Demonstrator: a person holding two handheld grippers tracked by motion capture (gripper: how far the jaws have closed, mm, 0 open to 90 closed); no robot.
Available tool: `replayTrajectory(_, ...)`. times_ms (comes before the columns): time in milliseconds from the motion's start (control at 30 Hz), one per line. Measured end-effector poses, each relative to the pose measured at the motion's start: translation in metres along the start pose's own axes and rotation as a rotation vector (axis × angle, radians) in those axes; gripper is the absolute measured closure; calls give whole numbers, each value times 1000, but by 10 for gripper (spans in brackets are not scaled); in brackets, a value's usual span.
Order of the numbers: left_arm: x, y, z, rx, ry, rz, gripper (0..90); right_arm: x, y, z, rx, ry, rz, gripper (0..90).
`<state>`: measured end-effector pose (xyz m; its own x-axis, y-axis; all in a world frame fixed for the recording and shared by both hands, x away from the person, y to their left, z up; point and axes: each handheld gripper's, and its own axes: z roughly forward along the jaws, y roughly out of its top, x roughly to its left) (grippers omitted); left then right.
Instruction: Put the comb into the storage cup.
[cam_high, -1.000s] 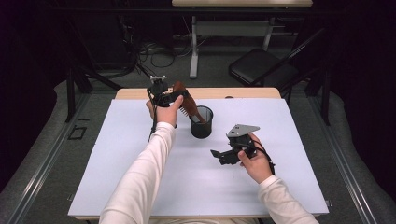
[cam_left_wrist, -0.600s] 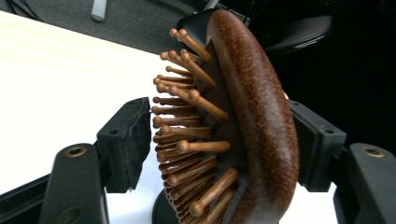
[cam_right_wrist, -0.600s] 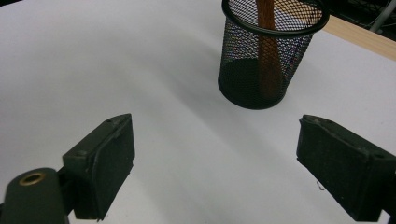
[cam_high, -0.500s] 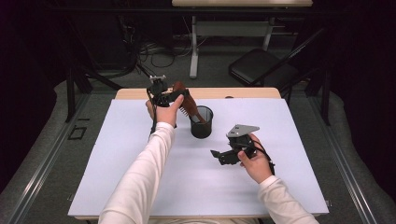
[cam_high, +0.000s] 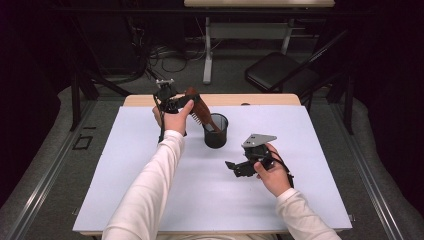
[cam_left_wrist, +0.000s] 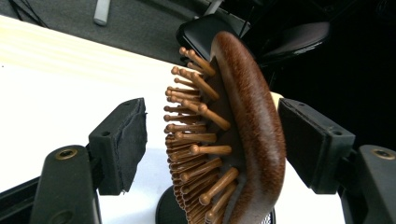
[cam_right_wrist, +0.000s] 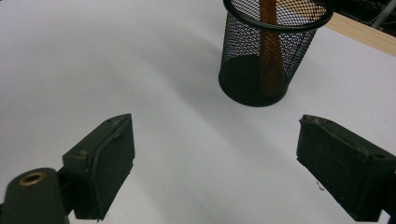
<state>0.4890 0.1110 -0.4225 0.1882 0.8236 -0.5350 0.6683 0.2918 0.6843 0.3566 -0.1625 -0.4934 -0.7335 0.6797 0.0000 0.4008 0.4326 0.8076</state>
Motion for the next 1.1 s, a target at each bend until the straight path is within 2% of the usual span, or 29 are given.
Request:
replayTrajectory(500,0,10,-15,-30,-2,-11,261,1,0,1,-1,0,-2,112)
replayTrajectory(1100,-6,18,-29,-42,3,25,262,-1,0,0,-1,-1,3,112)
